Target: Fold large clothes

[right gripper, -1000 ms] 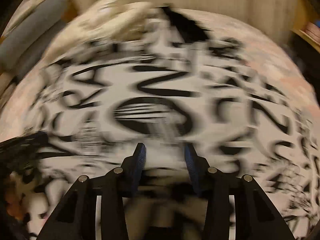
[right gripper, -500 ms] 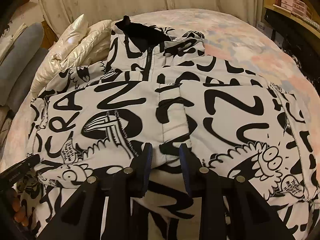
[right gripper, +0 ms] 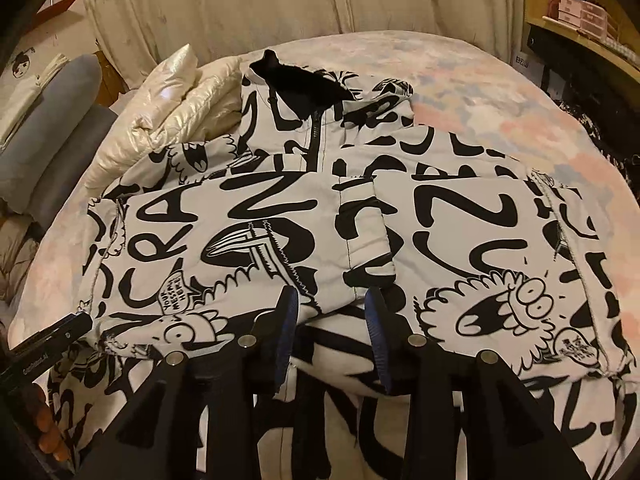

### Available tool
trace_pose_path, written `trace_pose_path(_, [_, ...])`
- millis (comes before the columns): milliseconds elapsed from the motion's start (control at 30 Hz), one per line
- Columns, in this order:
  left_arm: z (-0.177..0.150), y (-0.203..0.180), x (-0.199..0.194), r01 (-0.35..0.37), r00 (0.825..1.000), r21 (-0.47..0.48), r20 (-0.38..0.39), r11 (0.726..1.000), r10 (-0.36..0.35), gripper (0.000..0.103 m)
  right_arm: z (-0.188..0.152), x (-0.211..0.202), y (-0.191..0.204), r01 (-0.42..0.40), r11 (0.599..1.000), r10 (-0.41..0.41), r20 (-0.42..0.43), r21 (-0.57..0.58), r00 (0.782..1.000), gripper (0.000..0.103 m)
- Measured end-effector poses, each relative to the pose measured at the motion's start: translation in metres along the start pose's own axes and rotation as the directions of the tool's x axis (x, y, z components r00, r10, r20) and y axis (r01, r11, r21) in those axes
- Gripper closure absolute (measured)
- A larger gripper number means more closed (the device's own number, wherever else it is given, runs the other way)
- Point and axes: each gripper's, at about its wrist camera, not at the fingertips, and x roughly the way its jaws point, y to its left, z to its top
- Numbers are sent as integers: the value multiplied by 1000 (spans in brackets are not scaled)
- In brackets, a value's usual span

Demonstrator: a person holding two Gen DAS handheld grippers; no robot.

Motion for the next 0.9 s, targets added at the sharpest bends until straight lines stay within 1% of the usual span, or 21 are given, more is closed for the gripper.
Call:
trace_pose_path(133, [-9, 3, -17, 9, 1000, -11, 4, 1000, -9, 51, -6, -21, 2, 11, 1000, -11, 18, -1, 1000, 68])
trace_pose_path(400, [-30, 7, -51, 0, 1000, 11, 29, 1000, 0, 51, -23, -70, 3, 25, 1000, -25, 59, -6, 998, 66])
trace_pose_path(567, [-43, 7, -75, 0, 999, 26, 47, 1000, -1, 49, -37, -107, 4, 47, 999, -45, 102, -21, 994, 55])
trace_pose_path(900, [-67, 9, -131, -5, 994, 54, 111, 999, -1, 43, -70, -181, 5, 71, 997, -62, 179, -40, 982, 53])
